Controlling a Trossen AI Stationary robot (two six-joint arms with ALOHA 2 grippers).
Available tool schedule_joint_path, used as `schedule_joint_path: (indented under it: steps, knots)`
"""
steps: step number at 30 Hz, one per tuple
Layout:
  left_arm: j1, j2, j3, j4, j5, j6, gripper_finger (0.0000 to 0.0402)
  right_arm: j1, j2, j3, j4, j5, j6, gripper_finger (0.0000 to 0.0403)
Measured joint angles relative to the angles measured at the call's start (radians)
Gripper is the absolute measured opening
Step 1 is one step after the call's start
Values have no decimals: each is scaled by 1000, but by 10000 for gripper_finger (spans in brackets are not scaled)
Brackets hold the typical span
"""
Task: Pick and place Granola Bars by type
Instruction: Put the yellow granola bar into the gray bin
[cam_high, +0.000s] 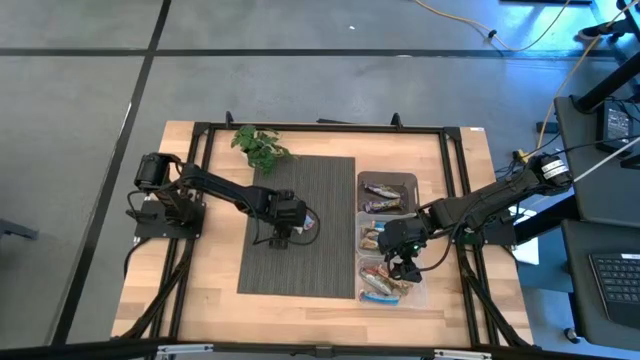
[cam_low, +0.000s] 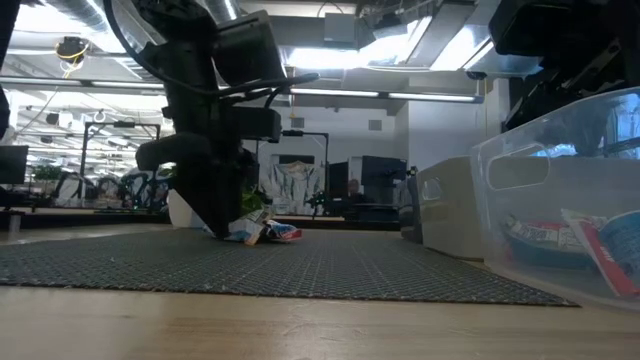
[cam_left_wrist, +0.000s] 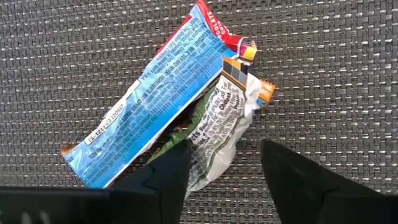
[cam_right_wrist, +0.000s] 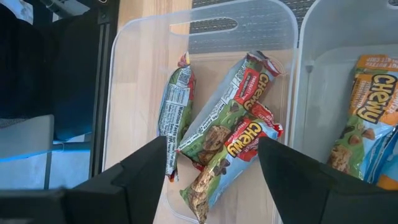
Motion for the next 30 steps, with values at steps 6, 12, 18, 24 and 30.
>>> schedule_joint_path:
  steps: [6, 12, 18, 24, 30]
  knots:
    - [-1, 0, 0, 0, 4, 8, 219, 0, 0, 0, 0, 0, 0, 255]
    - [0, 0, -1, 2, 1, 82, 242, 0, 0, 0, 0, 0, -1, 255]
    - [0, 1, -1, 4, 0, 48, 243, 0, 0, 0, 0, 0, -3, 255]
    - [-9, 1, -2, 15, -22, 86, 247, 0, 0, 0, 0, 0, -3, 255]
    - [-29, 2, -2, 19, -158, 108, 247, 0, 0, 0, 0, 0, -4, 255]
